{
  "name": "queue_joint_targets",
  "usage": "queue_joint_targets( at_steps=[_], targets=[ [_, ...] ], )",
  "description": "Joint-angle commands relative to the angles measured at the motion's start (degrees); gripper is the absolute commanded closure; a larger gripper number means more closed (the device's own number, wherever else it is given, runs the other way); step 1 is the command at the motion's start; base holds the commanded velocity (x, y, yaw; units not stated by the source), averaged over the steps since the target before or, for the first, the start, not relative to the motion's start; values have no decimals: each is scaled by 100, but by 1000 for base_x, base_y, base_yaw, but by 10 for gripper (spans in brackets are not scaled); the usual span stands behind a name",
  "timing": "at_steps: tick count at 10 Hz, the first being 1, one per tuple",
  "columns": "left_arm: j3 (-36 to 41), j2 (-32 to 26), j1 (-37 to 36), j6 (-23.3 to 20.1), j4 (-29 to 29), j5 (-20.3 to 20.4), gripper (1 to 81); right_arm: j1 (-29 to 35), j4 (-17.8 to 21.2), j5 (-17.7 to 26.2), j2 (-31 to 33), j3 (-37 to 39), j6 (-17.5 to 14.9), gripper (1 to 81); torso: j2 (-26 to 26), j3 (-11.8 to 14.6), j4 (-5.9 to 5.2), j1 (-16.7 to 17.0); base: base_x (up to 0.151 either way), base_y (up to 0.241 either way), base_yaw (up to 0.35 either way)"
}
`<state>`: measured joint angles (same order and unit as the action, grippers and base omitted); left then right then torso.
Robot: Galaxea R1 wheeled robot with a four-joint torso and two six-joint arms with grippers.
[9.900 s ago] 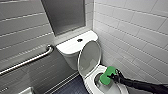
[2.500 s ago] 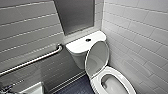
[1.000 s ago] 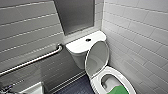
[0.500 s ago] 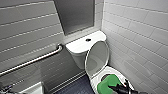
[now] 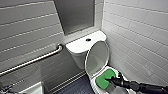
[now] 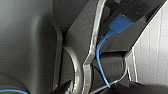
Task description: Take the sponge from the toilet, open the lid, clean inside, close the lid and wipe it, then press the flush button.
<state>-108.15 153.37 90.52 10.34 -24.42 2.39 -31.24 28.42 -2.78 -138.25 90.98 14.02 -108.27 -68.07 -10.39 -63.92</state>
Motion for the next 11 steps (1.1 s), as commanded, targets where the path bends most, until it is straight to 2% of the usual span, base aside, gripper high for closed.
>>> queue_joint_targets(
  at_steps=[1, 3, 7, 9, 11],
  targets=[
    [119, -60, 111, -23, -10, -380, 10, 1018, 612, 506, -801, 892, 22, 811, 0, 0, 0, 0, 0, 0, 0],
    [84, -60, 111, -14, -2, -380, 10, 1071, 832, 717, -1269, 1501, 31, 811, 0, 0, 0, 0, 0, 0, 0],
    [49, -16, 111, -5, -10, -380, 10, 729, 833, 867, -1892, 2501, 66, 811, 2, 0, 0, 0, 0, 0, 0],
    [49, -16, 111, -5, -10, -380, 10, 343, 753, 867, -1841, 2407, 49, 811, 2, 0, 0, 0, 0, 0, 0],
    [49, 1, 111, -5, -28, -380, 10, -18, 630, 797, -1358, 1687, 22, 811, 0, 0, 0, 0, 0, 0, 0]
  ],
)
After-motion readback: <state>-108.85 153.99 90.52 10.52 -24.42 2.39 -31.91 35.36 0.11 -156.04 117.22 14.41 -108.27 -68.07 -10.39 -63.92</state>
